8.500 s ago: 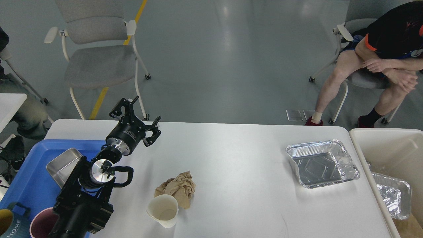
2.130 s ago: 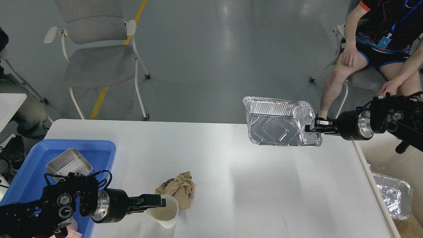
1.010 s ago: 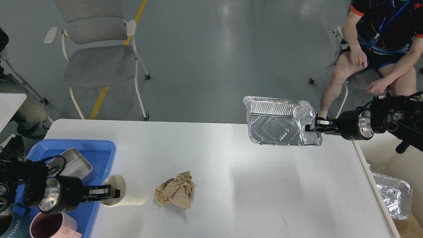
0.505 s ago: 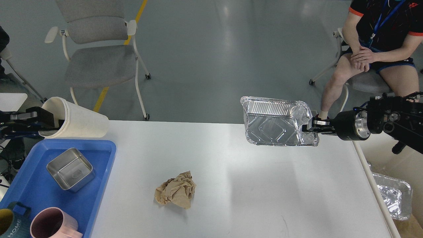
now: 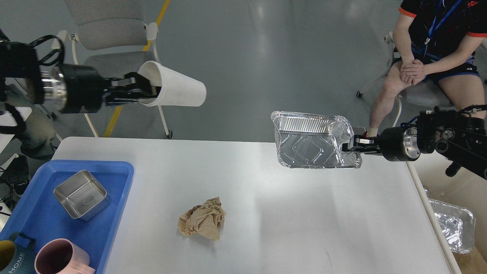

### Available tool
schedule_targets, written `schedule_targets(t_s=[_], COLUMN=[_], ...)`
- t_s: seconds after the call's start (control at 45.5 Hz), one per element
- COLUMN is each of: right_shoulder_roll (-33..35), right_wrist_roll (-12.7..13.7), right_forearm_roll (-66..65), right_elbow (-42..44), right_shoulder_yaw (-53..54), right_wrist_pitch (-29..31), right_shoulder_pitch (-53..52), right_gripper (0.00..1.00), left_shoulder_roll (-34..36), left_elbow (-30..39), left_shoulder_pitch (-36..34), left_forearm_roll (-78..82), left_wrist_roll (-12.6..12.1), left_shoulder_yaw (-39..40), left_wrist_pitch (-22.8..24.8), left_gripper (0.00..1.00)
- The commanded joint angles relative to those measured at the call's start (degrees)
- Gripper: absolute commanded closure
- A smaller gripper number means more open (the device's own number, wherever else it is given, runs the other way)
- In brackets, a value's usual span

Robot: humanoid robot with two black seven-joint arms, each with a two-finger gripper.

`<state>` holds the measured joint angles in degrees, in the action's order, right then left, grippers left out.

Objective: Tidy desktop
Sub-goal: 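Lift the paper cup and place it into the held foil tray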

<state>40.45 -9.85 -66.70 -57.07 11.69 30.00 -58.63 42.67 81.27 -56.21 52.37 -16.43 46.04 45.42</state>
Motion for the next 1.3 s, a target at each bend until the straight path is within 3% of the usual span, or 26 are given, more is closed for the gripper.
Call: schedule_targets(t_s=[0.0,0.11,0.351,0.549,0.681,0.747,0.922,1.274], right_shoulder_roll=[0.0,0.0,-0.8,-1.1,-1.0,-1.0,-1.1,-0.9], right_wrist_roll=[0.0,-0.1,-0.2,-0.2,-0.2,-0.2,-0.2,-0.3], right_forearm_roll=[0.0,0.0,0.0,0.0,0.0,0.0,0.0,0.0], right_elbow=[-0.1,-0.1,-0.1,-0.2,-0.2,-0.2,-0.2,-0.2], right_shoulder_yaw=[0.6,0.7,0.8,0.8,0.9,0.9,0.9,0.9], right_wrist_pitch=[0.0,0.0,-0.2,-0.6,-0.6,-0.6,-0.6,-0.9], right_shoulder_pitch=[0.0,0.0,0.0,0.1,0.1,0.2,0.3,0.4], right_gripper=[1.00,1.00,1.00,1.00,1.00,1.00,1.00,1.00], left_shoulder_roll=[-13.0,-23.1,-38.3,-46.0,-47.1,-47.1,-46.7,-45.2], left_elbow=[-11.3,-18.2,-26.7,-32.7,-33.2,-33.2,-33.2,-32.1], left_shoulder_pitch=[-6.6,-8.5,-8.7,-8.1,-7.7,-7.5,-7.3,-9.0], left_forearm_roll=[3.5,6.0,11.7,12.8,12.8,12.8,12.6,12.0], left_wrist_roll=[0.2,0.3,0.5,0.6,-0.3,-0.4,-0.5,-0.3], left_shoulder_yaw=[-5.0,-5.5,-5.5,-5.5,-5.5,-5.5,-6.1,-6.0], left_wrist_pitch=[-1.3,-1.7,-2.7,-5.4,-8.2,-8.9,-9.0,-8.7], left_gripper=[1.00,1.00,1.00,0.99,0.74,0.56,0.27,0.12])
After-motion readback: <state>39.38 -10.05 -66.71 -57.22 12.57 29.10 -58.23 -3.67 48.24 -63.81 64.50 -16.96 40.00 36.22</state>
